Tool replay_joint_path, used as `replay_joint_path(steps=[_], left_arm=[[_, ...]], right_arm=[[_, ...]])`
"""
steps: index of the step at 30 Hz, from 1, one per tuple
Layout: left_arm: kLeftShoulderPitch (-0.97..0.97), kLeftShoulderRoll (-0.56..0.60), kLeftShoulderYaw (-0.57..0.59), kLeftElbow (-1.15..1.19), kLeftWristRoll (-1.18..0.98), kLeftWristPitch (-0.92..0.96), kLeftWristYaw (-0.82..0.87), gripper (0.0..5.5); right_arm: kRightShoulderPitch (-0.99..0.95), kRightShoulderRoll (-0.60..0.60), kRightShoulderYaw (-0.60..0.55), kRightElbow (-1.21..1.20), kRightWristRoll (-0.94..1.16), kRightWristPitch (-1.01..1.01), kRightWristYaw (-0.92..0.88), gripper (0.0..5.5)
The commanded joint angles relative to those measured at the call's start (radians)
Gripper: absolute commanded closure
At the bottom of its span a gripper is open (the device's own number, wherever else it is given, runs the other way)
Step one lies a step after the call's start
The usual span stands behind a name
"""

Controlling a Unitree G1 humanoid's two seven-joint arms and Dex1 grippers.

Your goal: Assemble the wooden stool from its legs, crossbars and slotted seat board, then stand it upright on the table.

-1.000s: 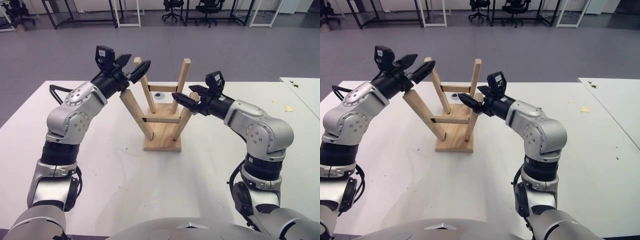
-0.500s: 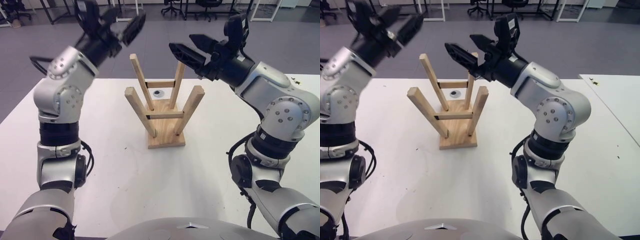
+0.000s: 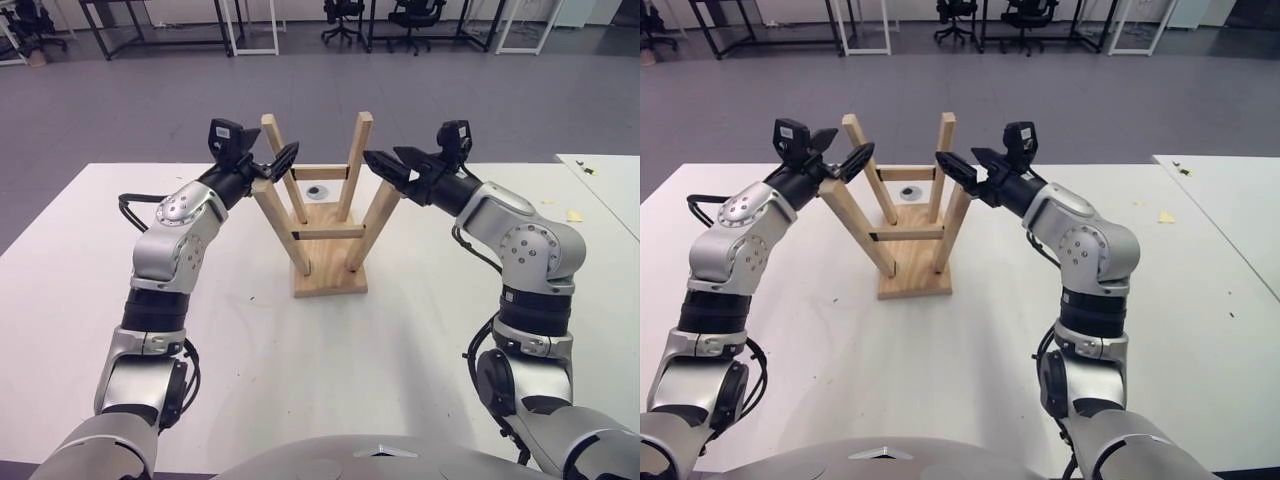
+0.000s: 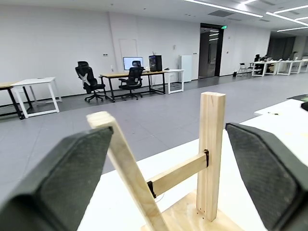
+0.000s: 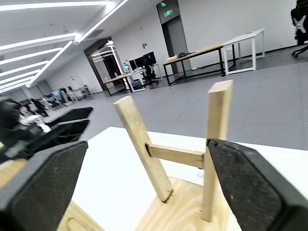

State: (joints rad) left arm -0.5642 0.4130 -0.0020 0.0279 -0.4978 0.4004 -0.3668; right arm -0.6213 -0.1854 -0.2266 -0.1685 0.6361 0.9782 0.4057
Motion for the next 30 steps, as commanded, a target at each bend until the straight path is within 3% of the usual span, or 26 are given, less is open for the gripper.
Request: replay_joint_path(steps=[1, 8, 13, 19, 26, 30], left_arm=[[-0.04, -0.004, 0.042, -0.045, 0.001, 0.037, 0.001, 1.18], [-0.192, 0.047, 0.196, -0.123, -0.084, 0.094, -0.004, 1.18], [-0.042, -0.006, 0.235, -0.275, -0.204, 0.236, 0.044, 1.18], [0.141, -0.074, 0.048, -0.084, 0.006, 0.085, -0.009, 1.18], [0.028, -0.047, 0.158, -0.123, -0.046, 0.018, -0.012, 1.18], [-0.086, -0.029, 0.255, -0.174, -0.14, 0.028, -0.008, 1.18]], right_arm=[[-0.092, 0.004, -0.05, -0.021, 0.081, 0.014, -0.029, 0.9], [-0.201, -0.059, -0.102, -0.026, 0.132, -0.031, -0.064, 0.9], [-0.122, -0.045, -0.055, 0.021, 0.106, -0.036, -0.077, 0.9], [-0.012, -0.004, 0.05, 0.184, 0.026, -0.061, -0.078, 0.9], [-0.098, -0.019, -0.04, 0.096, 0.111, -0.118, -0.081, 0.9], [-0.15, -0.051, -0.124, 0.238, 0.072, -0.261, -0.097, 0.9]])
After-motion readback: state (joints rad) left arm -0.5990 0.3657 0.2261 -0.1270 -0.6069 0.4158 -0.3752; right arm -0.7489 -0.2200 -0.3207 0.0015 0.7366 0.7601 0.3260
